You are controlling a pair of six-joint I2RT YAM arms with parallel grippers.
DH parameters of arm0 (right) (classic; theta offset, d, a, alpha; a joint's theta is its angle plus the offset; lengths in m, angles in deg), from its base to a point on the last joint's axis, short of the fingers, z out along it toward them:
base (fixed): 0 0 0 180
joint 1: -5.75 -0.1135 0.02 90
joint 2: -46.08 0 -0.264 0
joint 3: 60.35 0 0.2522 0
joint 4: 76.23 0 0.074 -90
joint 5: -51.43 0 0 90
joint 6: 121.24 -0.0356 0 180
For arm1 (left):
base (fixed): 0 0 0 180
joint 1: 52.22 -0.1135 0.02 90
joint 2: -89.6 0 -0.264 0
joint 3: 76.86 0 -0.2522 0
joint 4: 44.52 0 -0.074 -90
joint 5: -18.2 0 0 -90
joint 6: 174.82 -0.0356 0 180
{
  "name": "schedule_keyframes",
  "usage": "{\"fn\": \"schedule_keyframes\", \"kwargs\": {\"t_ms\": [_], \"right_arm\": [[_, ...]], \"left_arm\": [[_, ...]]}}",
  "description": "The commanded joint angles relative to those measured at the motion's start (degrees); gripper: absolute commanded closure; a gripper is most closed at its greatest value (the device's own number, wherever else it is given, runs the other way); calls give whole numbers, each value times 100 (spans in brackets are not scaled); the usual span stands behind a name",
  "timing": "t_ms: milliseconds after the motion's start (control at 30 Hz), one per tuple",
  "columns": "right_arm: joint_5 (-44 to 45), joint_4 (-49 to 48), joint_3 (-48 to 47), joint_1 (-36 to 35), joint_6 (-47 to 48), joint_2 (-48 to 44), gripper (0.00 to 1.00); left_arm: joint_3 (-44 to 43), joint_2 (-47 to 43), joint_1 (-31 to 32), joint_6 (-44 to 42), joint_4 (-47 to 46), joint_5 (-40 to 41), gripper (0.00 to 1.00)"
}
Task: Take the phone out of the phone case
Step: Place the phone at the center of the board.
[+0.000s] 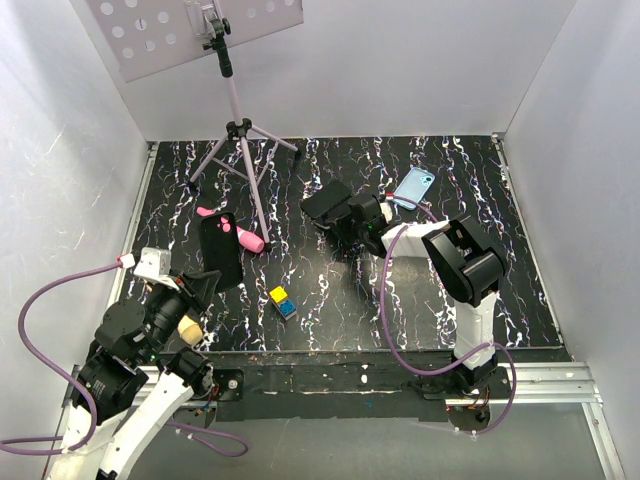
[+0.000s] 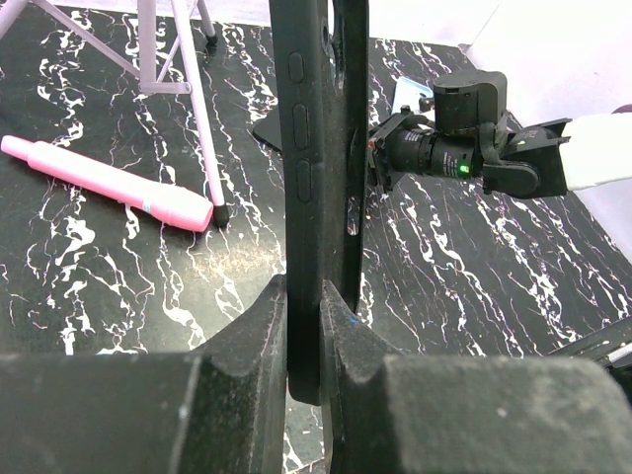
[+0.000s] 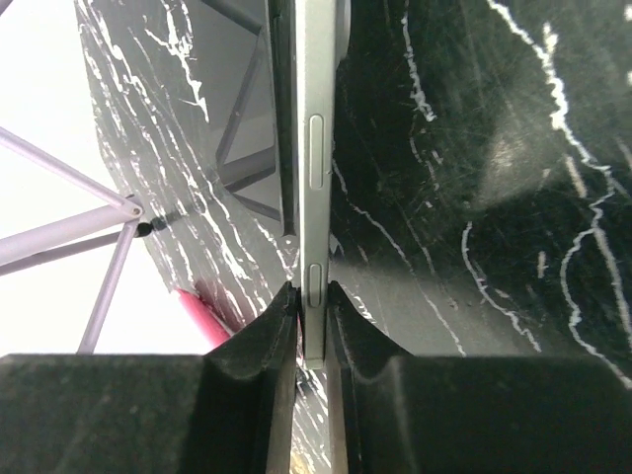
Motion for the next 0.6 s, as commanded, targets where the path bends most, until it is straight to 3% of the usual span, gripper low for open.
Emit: {"fn": "schedule_keyframes", "kwargs": {"t_ms": [0, 300, 367, 567], "right_arm": [[365, 357, -60, 88, 134, 120, 77], [-207, 893, -499, 114, 801, 59, 36], [-312, 1112, -534, 114, 994, -107, 22], [-830, 1685, -131, 105, 1294, -643, 15]], "left_arm": [[-27, 90, 15, -68, -38, 58, 100], [-36, 143, 15, -68, -20, 102, 100], [-36, 161, 15, -68, -3, 111, 100], [-36, 187, 24, -59, -3, 137, 100]]}}
